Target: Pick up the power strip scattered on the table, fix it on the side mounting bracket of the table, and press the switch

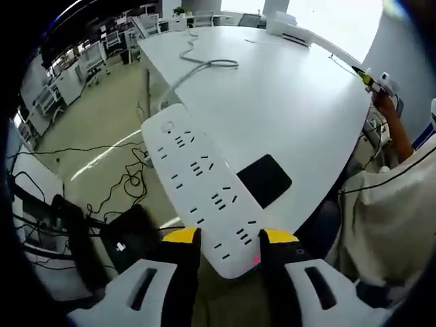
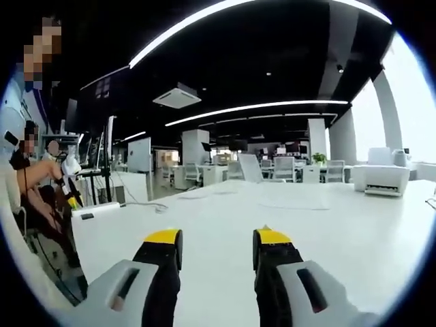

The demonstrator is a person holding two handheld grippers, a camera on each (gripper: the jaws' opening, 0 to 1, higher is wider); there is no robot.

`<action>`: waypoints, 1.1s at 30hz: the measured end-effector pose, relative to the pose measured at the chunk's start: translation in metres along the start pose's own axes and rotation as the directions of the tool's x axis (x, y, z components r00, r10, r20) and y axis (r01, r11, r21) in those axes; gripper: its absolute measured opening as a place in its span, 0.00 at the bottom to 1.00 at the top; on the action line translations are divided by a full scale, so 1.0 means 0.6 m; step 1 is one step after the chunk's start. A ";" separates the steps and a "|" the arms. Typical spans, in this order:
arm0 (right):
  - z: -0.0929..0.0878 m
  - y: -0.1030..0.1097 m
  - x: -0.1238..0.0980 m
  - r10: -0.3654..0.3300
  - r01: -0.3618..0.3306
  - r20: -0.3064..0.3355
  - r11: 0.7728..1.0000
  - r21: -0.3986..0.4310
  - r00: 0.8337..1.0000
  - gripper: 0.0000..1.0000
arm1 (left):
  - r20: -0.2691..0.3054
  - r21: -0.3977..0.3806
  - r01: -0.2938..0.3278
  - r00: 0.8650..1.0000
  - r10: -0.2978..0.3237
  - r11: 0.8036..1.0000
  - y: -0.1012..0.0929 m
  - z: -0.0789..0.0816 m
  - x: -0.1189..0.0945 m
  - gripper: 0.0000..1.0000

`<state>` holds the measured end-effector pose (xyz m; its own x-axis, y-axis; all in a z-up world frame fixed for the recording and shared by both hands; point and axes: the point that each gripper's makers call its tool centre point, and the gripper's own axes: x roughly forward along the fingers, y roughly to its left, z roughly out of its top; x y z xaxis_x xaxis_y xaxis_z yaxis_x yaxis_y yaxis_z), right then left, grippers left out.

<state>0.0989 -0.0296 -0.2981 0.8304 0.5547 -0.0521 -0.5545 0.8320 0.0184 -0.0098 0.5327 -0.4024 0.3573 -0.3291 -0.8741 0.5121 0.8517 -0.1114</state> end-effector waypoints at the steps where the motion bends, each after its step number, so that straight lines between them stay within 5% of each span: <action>1: 0.000 0.000 0.001 0.001 -0.001 -0.002 1.000 0.000 1.000 0.36 | 0.000 0.001 0.000 1.000 0.000 1.000 0.000 0.000 0.000 0.40; 16: 0.009 0.014 0.017 0.030 -0.030 -0.013 0.999 -0.010 0.999 0.21 | -0.020 0.008 0.001 1.000 -0.001 1.000 0.001 -0.001 0.001 0.40; 23: 0.009 0.015 0.015 0.023 -0.024 -0.016 1.000 -0.020 1.000 0.05 | -0.026 0.012 0.001 1.000 -0.001 1.000 0.001 -0.001 0.001 0.40; 33: 0.015 0.009 0.012 0.015 -0.016 -0.015 1.000 -0.022 1.000 0.01 | -0.043 0.018 0.003 0.999 -0.002 1.000 0.000 0.000 0.002 0.40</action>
<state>0.1020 -0.0209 -0.2891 0.8210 0.5670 -0.0664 -0.5684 0.8227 -0.0024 -0.0096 0.5325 -0.4036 0.3218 -0.3132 -0.8935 0.5275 0.8430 -0.1055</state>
